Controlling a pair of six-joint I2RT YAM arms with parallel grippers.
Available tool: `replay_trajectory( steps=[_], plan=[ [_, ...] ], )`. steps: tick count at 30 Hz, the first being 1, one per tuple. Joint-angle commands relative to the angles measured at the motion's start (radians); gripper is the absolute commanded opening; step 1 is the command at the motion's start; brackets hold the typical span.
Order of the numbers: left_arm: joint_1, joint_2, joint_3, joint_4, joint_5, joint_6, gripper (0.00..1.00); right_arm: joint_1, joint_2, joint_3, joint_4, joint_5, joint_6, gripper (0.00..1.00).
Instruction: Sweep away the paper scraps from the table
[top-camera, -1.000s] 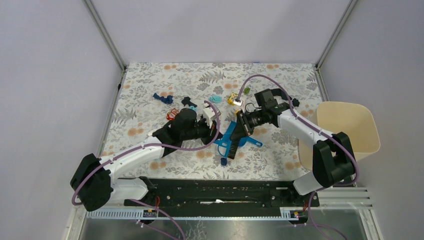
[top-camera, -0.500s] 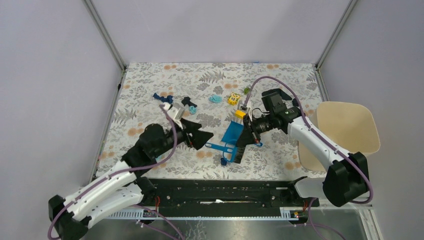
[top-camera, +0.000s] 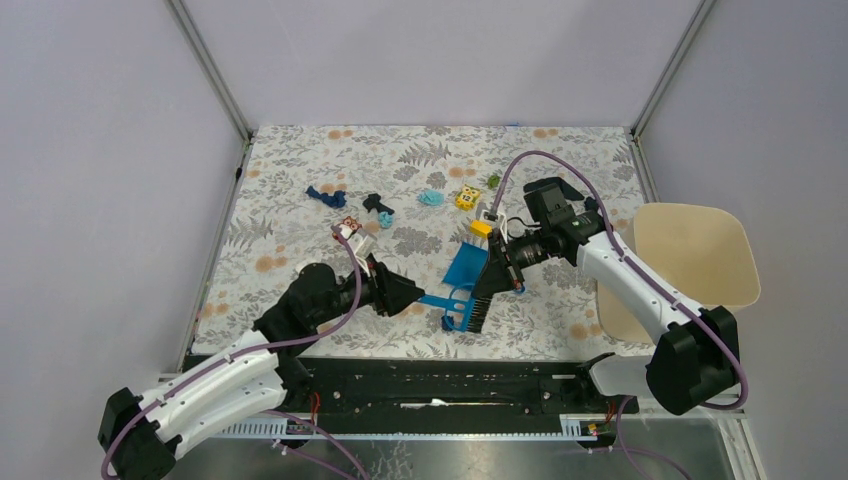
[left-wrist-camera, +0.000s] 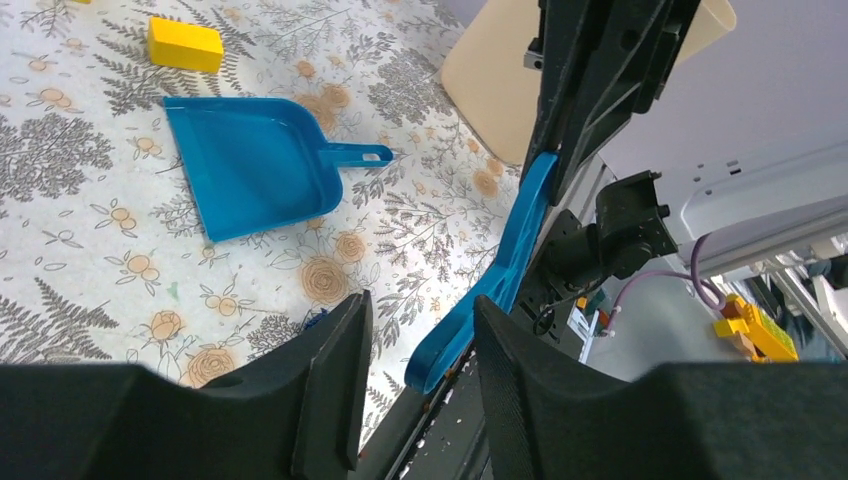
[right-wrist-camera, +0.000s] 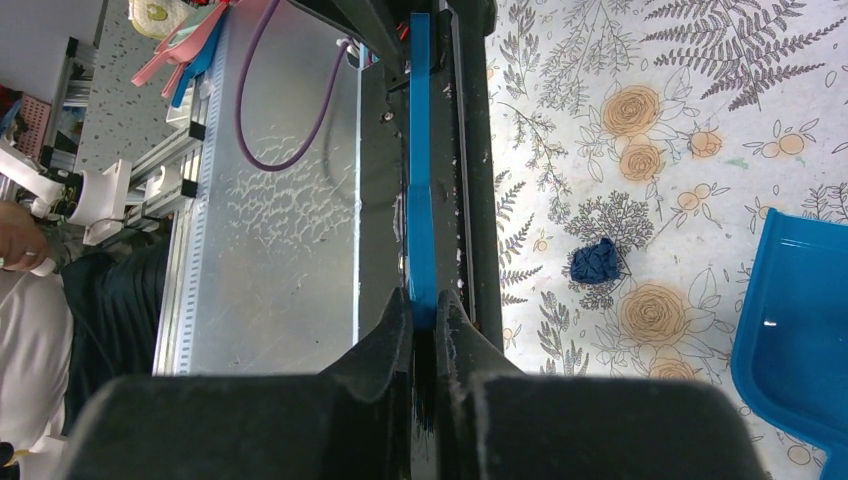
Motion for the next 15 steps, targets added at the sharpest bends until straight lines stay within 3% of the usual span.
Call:
replay_trajectory(
  steps=[1,4,6,11,13,15],
  plan=[
    [-0.002,0.022,0.025,0.105,0.106,-0.006,0.41,0.004,-0.018,0.047,-0.016,-0.038,-0.004,0.00],
    [-0.002,0.043,0.029,0.113,0.163,-0.007,0.26,0.005,-0.015,0.047,-0.016,-0.036,-0.003,0.00],
    [-0.002,0.059,0.038,0.111,0.189,-0.008,0.24,0.004,-0.008,0.048,-0.014,-0.036,-0.002,0.00],
    [-0.002,0.063,0.065,0.063,0.203,0.011,0.26,0.005,0.008,0.055,-0.014,-0.036,0.000,0.00],
    [-0.001,0.057,0.069,0.042,0.191,0.019,0.37,0.005,0.011,0.058,-0.015,-0.045,-0.002,0.00],
    [-0.001,0.051,0.073,0.022,0.168,0.031,0.41,0.005,0.016,0.058,-0.014,-0.053,-0.005,0.00]
  ],
)
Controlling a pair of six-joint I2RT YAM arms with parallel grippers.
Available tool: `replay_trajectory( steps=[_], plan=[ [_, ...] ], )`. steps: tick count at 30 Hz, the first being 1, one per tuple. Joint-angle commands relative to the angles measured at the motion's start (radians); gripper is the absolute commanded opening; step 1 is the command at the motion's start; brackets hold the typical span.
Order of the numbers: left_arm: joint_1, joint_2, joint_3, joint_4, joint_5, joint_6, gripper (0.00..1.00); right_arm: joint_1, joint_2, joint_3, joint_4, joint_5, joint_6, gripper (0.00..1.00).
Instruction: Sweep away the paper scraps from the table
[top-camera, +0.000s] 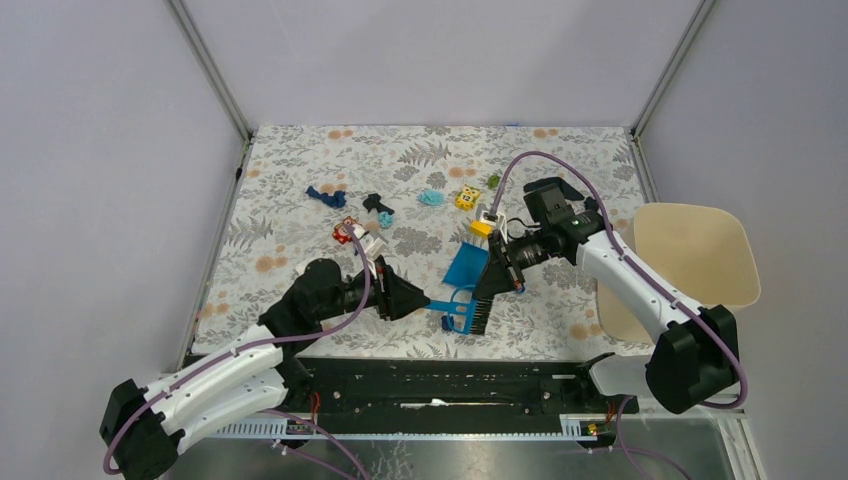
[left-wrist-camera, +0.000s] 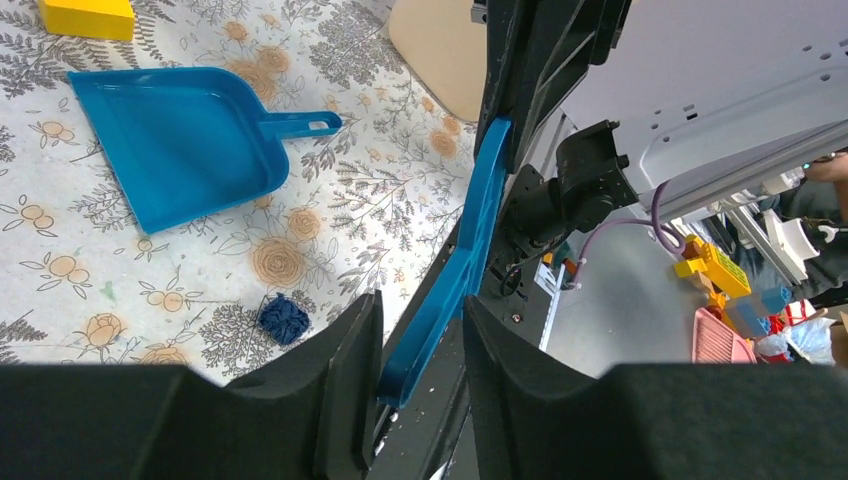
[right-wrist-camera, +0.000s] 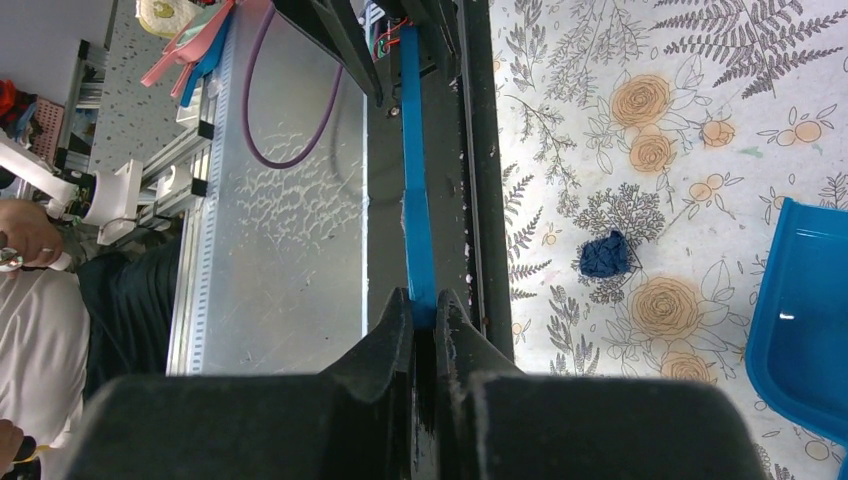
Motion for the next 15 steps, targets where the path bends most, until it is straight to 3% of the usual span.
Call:
replay_trajectory(
  steps=[1,3,8,11,15],
  plan=[
    [-0.002,-0.013,0.056,-0.015,0.008,0.032,0.41,0.006,0.013,0.054,0.016,-0.057,-0.005,0.00],
    [-0.003,-0.011,0.057,-0.023,0.005,0.038,0.40,0.006,0.014,0.054,0.014,-0.059,-0.005,0.00],
    [-0.003,0.021,0.075,-0.044,0.040,0.049,0.22,0.006,0.019,0.053,0.016,-0.064,-0.004,0.00],
    [-0.002,0.026,0.090,-0.054,0.050,0.054,0.01,0.006,0.031,0.055,0.016,-0.058,-0.009,0.00],
    [-0.003,0.026,0.119,-0.086,0.073,0.083,0.00,0.006,0.032,0.069,0.009,0.002,-0.030,0.36]
  ],
)
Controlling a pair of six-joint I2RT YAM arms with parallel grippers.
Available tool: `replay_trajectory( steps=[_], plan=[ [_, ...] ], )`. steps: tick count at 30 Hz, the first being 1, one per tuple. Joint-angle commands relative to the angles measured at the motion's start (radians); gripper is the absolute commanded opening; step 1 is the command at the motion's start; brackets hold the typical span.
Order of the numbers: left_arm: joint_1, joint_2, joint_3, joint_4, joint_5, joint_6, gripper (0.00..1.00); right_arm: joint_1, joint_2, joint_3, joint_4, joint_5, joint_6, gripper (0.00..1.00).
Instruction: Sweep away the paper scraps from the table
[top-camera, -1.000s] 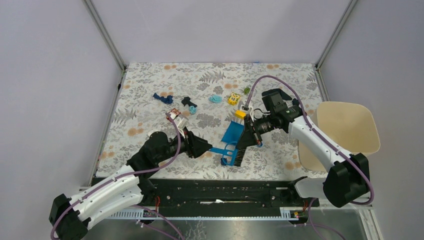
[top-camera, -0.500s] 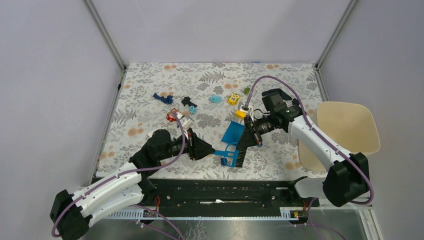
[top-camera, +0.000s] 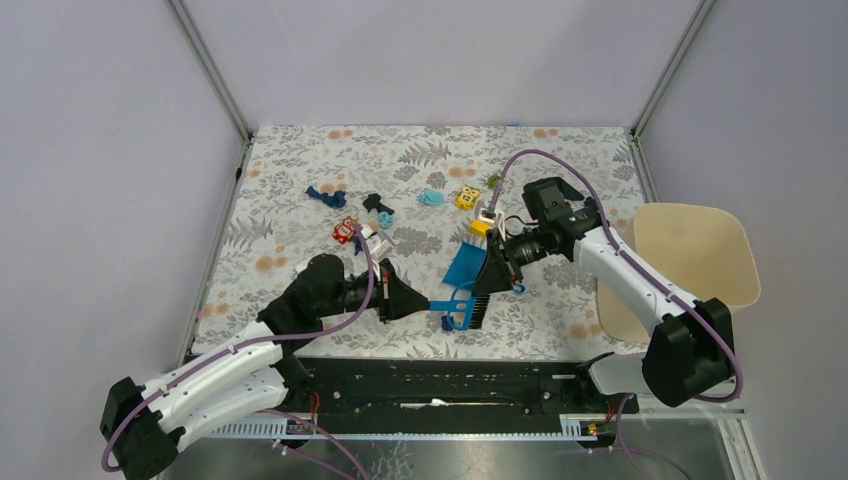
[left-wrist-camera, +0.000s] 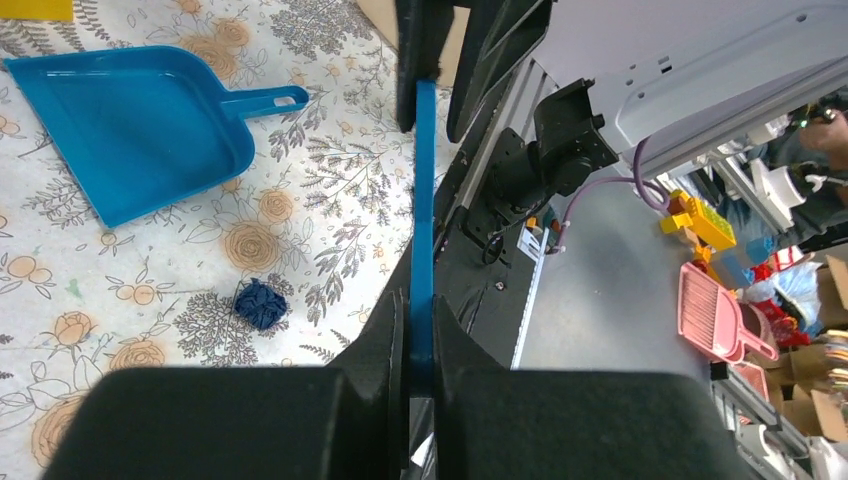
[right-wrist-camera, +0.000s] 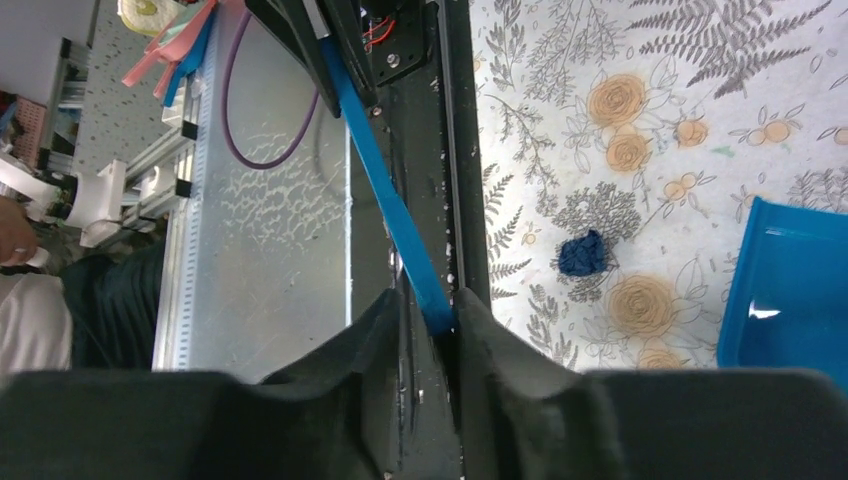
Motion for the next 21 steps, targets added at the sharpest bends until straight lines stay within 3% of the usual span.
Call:
replay_trajectory(
  steps=[1,5,8,11,15,21],
  plan=[
    [0.002,0.021,0.084,-0.021,0.030,0.057,0.00,0.014,-0.004,0.065,-0.013,0.019,-0.037,0.43],
    [0.002,0.077,0.164,-0.122,0.142,0.115,0.00,0.020,-0.018,0.107,-0.068,0.067,-0.114,0.62],
    [0.002,0.100,0.191,-0.143,0.178,0.137,0.00,0.044,0.032,0.172,-0.220,0.070,-0.283,0.68],
    [0.003,0.120,0.208,-0.137,0.223,0.146,0.00,0.097,0.102,0.238,-0.385,0.088,-0.430,0.68],
    [0.002,0.142,0.219,-0.138,0.243,0.168,0.00,0.174,0.172,0.279,-0.511,0.113,-0.529,0.61],
    [0.002,0.149,0.217,-0.133,0.236,0.191,0.00,0.207,0.183,0.255,-0.512,0.143,-0.540,0.51]
  ],
)
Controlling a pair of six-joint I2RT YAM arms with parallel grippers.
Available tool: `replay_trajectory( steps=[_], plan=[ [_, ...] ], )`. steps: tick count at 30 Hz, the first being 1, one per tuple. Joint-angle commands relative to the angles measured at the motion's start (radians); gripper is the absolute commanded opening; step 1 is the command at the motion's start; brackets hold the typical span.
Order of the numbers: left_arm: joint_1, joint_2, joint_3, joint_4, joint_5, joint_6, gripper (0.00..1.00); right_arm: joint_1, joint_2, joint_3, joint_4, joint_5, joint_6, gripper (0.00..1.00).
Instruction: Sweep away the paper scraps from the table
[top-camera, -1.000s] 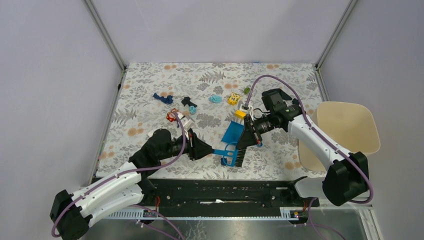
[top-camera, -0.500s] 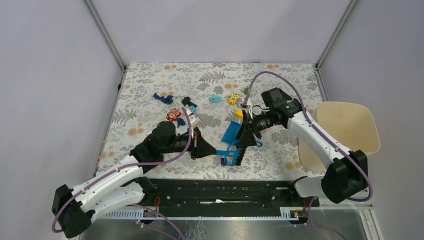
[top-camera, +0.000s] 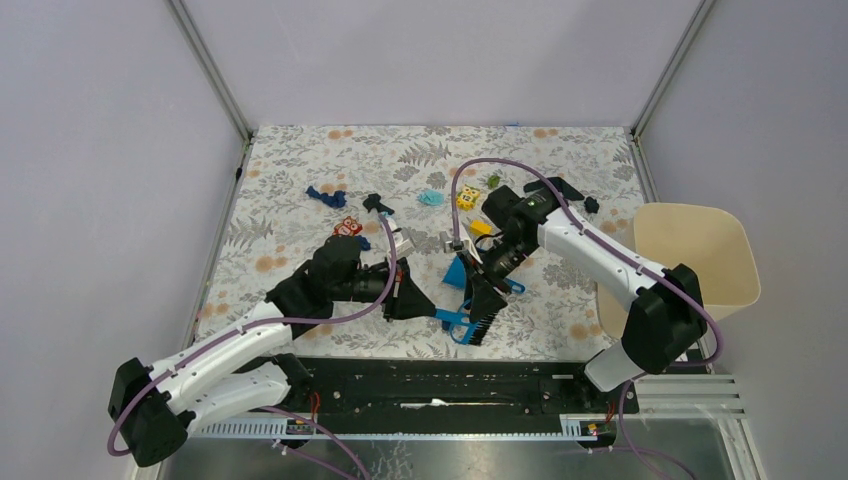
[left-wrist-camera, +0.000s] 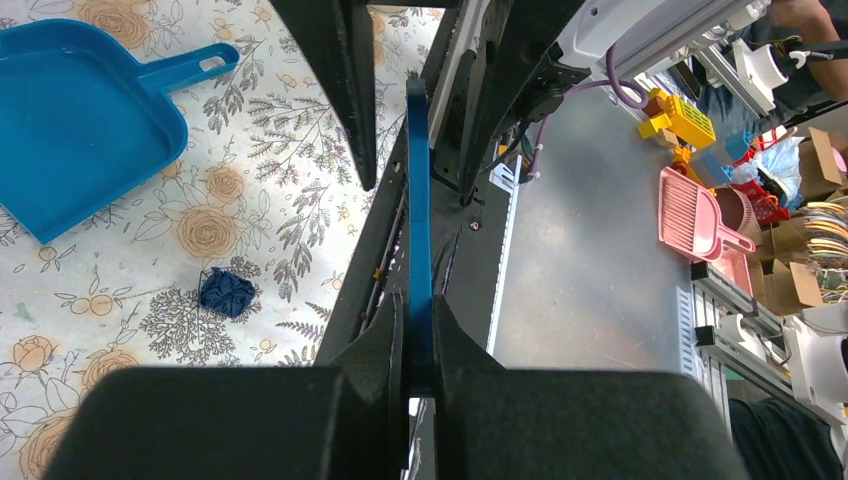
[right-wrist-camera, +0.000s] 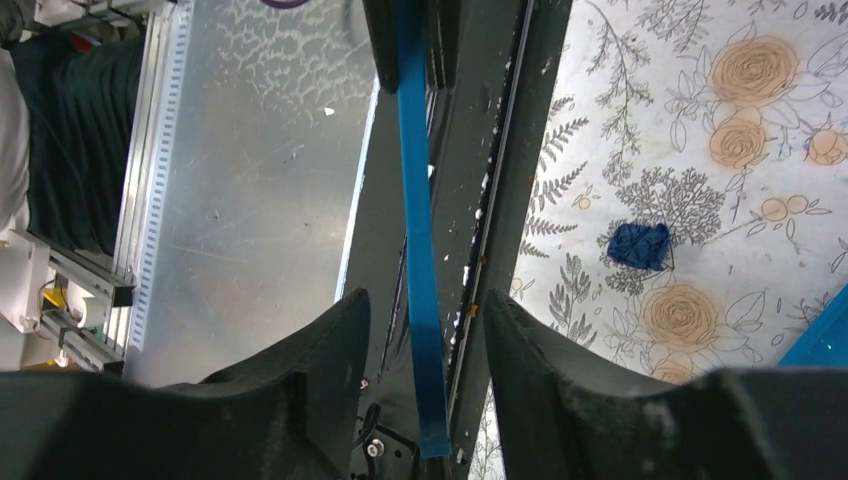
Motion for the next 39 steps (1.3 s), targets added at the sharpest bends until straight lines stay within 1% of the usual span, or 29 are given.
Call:
replay_trajectory(
  steps=[1,2,3,6,7,8,9,10,11,12,13,16,20,24,29,32,37,39],
  plan=[
    [0.002,0.004,0.047,0.024,0.040,0.047,0.00,0.015,-0.014,0.005,-0.064,0.028,-0.064,0.48],
    [0.002,0.006,0.053,0.018,0.041,0.054,0.00,0.015,-0.016,-0.002,-0.060,0.033,-0.060,0.45],
    [0.002,0.010,0.058,0.011,0.042,0.059,0.00,0.016,-0.020,-0.007,-0.057,0.037,-0.056,0.38],
    [0.003,0.020,0.077,-0.007,0.047,0.073,0.00,0.017,-0.022,-0.019,-0.053,0.041,-0.050,0.13],
    [0.004,0.024,0.083,-0.012,0.046,0.078,0.00,0.017,-0.023,-0.020,-0.055,0.038,-0.049,0.06],
    [0.002,0.026,0.088,-0.017,0.041,0.083,0.05,0.017,-0.025,-0.021,-0.055,0.034,-0.049,0.02],
    [0.002,0.028,0.092,-0.025,0.030,0.087,0.27,0.017,-0.028,-0.021,-0.054,0.029,-0.048,0.00],
    [0.003,0.027,0.092,-0.033,0.022,0.090,0.44,0.017,-0.030,-0.021,-0.056,0.022,-0.046,0.00],
    [0.002,0.025,0.088,-0.039,0.024,0.095,0.54,0.017,-0.034,-0.018,-0.058,0.012,-0.044,0.00],
    [0.002,0.025,0.083,-0.043,0.038,0.106,0.59,0.016,-0.035,-0.014,-0.063,0.001,-0.043,0.00],
    [0.003,0.025,0.080,-0.045,0.060,0.116,0.60,0.017,-0.035,-0.010,-0.073,-0.012,-0.044,0.00],
    [0.002,0.041,0.087,-0.062,0.113,0.142,0.59,0.017,-0.023,-0.001,-0.104,-0.039,-0.046,0.00],
    [0.002,0.063,0.091,-0.048,0.133,0.145,0.52,0.017,0.004,-0.001,-0.143,-0.069,-0.069,0.00],
    [0.002,0.077,0.078,0.009,0.142,0.109,0.46,0.017,0.012,0.001,-0.147,-0.089,-0.072,0.00],
    [0.002,0.095,0.065,0.049,0.150,0.083,0.43,0.017,0.017,0.007,-0.146,-0.092,-0.067,0.00],
    [0.002,0.094,0.049,0.091,0.155,0.062,0.39,0.017,0.021,0.004,-0.146,-0.091,-0.068,0.00],
    [0.003,0.105,0.045,0.115,0.182,0.044,0.32,0.017,0.021,0.003,-0.142,-0.089,-0.068,0.00],
    [0.002,0.109,0.046,0.113,0.191,0.043,0.31,0.017,0.021,0.005,-0.142,-0.088,-0.068,0.00]
  ],
)
